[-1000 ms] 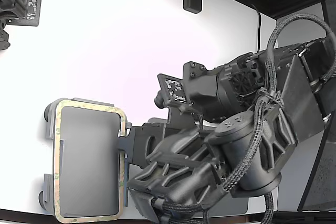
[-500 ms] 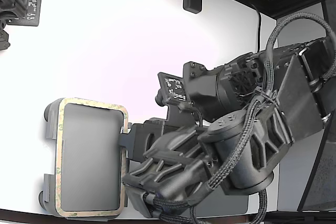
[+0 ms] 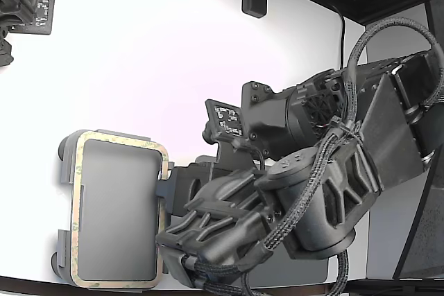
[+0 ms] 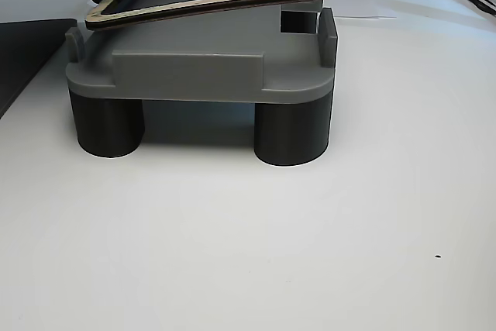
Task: Move top rectangular frame to the holder.
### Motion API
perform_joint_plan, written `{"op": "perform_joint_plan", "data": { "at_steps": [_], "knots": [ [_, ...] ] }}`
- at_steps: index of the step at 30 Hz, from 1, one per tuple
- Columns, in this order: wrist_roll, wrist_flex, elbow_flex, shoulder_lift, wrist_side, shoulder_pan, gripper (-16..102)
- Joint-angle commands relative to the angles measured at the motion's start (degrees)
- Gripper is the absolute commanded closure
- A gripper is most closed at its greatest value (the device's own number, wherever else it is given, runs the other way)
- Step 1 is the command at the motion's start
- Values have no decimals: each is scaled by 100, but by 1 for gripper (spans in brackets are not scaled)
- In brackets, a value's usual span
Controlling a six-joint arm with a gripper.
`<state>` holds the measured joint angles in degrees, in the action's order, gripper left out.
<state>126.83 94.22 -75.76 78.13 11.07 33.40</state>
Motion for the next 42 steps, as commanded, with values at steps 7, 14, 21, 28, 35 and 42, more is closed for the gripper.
{"op": "perform_joint_plan", "data": {
  "at_steps": [7,14,21,28,35,42],
  "knots": [
    [53,44,44,149,-79,-105,98],
    [53,0,18,141,-114,-123,98],
    [18,-88,-53,132,-97,-158,98],
    [0,-105,-26,97,-105,-176,98],
    [0,-176,-44,62,-141,-176,98],
    [9,-158,-44,62,-185,-176,98]
  ]
}}
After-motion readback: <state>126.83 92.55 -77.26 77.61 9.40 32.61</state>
